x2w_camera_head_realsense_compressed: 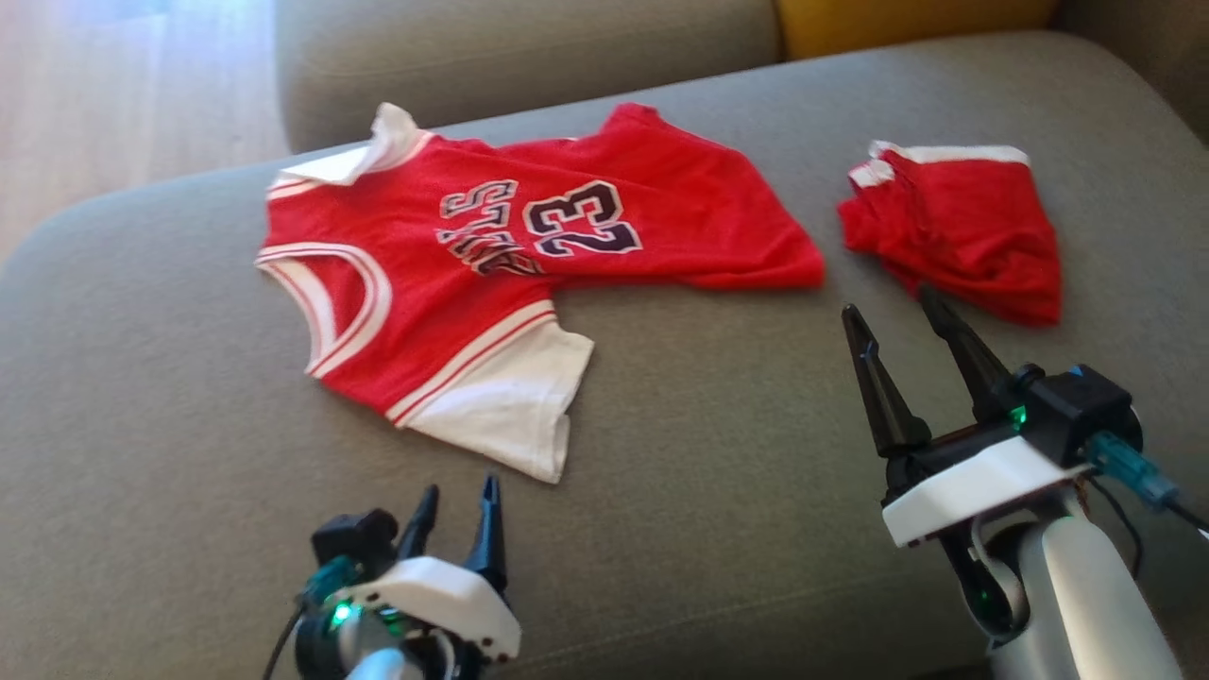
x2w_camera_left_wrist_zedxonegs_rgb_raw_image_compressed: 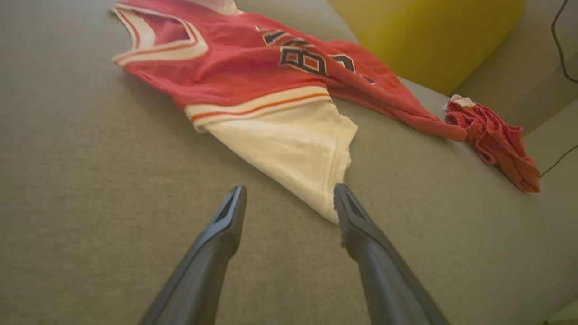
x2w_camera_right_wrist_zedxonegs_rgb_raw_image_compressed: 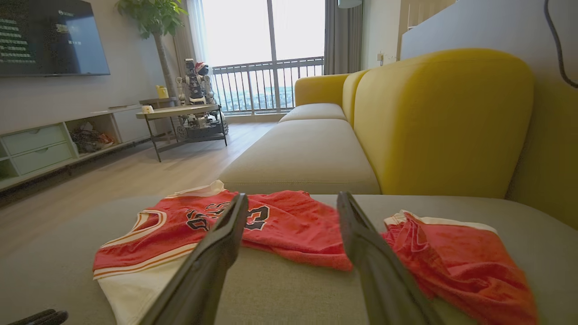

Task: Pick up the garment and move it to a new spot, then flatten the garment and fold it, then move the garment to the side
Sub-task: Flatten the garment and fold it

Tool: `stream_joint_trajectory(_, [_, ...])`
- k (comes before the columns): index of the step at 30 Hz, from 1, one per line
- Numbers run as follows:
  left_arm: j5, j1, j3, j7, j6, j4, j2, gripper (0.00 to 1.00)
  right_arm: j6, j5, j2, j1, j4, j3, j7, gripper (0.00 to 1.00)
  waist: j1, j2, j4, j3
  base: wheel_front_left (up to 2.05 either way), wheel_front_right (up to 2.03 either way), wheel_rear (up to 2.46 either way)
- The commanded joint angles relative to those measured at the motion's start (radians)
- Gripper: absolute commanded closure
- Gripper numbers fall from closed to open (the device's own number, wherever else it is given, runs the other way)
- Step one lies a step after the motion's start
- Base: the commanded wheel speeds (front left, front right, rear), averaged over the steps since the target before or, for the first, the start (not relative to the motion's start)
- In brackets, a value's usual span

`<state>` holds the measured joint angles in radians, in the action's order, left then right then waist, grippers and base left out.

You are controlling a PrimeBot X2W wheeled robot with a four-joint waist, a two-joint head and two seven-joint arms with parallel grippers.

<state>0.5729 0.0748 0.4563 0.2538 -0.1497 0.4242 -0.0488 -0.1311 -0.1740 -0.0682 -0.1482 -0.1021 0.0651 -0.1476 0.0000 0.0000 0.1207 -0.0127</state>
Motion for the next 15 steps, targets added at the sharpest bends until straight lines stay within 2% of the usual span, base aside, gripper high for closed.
stream_joint_trajectory(1, [0.026, 0.065, -0.009, 0.008, -0.002, -0.003, -0.001, 0.00, 0.000, 0.007, 0.007, -0.031, 0.044, 0.018, 0.007, 0.00, 0.0000, 0.0000, 0.028, -0.019, 0.00, 0.00, 0.00])
stream_joint_trajectory(9, [0.247, 0.217, 0.111, 0.008, -0.044, 0.213, -0.001, 0.00, 0.000, 0.006, 0.006, -0.051, 0.074, 0.020, 0.012, 0.00, 0.0000, 0.0000, 0.111, -0.073, 0.00, 0.00, 0.00])
stream_joint_trajectory(15, [0.295, 0.290, 0.123, 0.008, -0.049, 0.270, -0.001, 0.00, 0.000, 0.004, 0.002, -0.058, 0.074, 0.009, 0.005, 0.00, 0.0000, 0.0000, 0.137, -0.097, 0.00, 0.00, 0.00])
